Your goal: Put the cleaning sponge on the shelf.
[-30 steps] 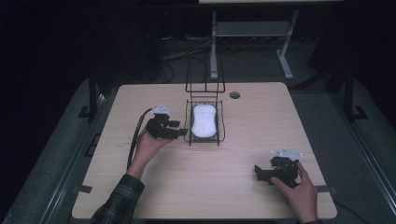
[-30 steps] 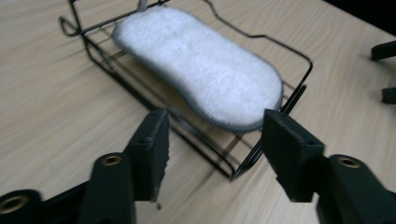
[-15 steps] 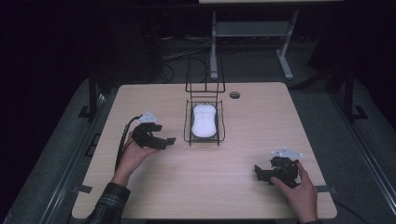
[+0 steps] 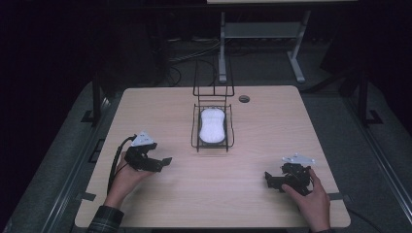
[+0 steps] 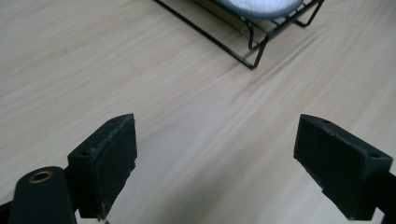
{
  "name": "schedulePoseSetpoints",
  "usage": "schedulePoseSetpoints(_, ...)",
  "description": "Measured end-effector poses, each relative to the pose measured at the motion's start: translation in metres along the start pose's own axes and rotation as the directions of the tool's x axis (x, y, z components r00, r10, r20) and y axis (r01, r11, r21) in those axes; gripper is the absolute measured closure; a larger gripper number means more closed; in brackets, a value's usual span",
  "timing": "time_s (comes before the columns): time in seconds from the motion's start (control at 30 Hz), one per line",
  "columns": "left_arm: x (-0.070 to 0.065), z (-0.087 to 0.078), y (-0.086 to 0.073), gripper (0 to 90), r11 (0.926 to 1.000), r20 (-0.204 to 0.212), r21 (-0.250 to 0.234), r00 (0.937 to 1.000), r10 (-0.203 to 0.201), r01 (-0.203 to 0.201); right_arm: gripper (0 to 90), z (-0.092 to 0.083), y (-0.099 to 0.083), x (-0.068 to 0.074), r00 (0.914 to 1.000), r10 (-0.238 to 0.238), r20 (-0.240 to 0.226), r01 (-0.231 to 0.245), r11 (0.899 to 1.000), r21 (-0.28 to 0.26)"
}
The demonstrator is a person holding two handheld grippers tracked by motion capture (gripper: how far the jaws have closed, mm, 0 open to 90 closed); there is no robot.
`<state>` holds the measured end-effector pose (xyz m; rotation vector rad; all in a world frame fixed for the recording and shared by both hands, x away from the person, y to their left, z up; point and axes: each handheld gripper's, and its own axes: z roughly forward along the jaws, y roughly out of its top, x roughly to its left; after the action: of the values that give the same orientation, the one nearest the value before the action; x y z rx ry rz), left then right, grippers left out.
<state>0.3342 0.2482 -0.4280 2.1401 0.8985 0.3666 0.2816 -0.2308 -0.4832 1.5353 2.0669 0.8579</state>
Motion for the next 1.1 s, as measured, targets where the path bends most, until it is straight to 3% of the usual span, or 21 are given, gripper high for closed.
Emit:
schedulePoseSetpoints(0.17,-0.003,-0.006,-0.014,12.5,0.9998,-0.012,0.02,0.9999,-0.001,0.002,0.0,0.0,0.0,0.0,1.0,0.0,0.0,0.0,1.0,0.0)
schedulePoseSetpoints(0.57,-0.014,-0.005,-0.052,12.5,0.9905,-0.004,0.137,1.0,-0.001,0.001,0.0,0.0,0.0,0.0,1.0,0.001,0.0,-0.001,1.0,-0.001)
schedulePoseSetpoints(0.67,-0.015,-0.005,-0.057,12.5,0.9915,-0.003,0.13,1.0,0.001,-0.001,0.0,0.0,0.0,0.0,1.0,0.0,0.0,0.0,1.0,0.0)
schedulePoseSetpoints(0.77,-0.015,-0.005,-0.061,12.5,0.9957,-0.007,0.092,1.0,0.001,0.0,0.0,0.0,0.0,0.0,1.0,0.0,0.0,0.0,1.0,0.0)
schedulePoseSetpoints(0.93,-0.016,-0.005,-0.067,12.5,0.9984,-0.024,0.048,0.9992,0.031,-0.03,0.0,0.0,0.0,0.0,1.0,0.0,0.0,0.0,1.0,0.0)
schedulePoseSetpoints(1.1,-0.017,-0.005,-0.067,12.7,0.9986,-0.024,0.045,0.9993,0.028,-0.027,0.0,0.0,0.0,0.0,1.0,0.002,0.001,-0.002,1.0,-0.001)
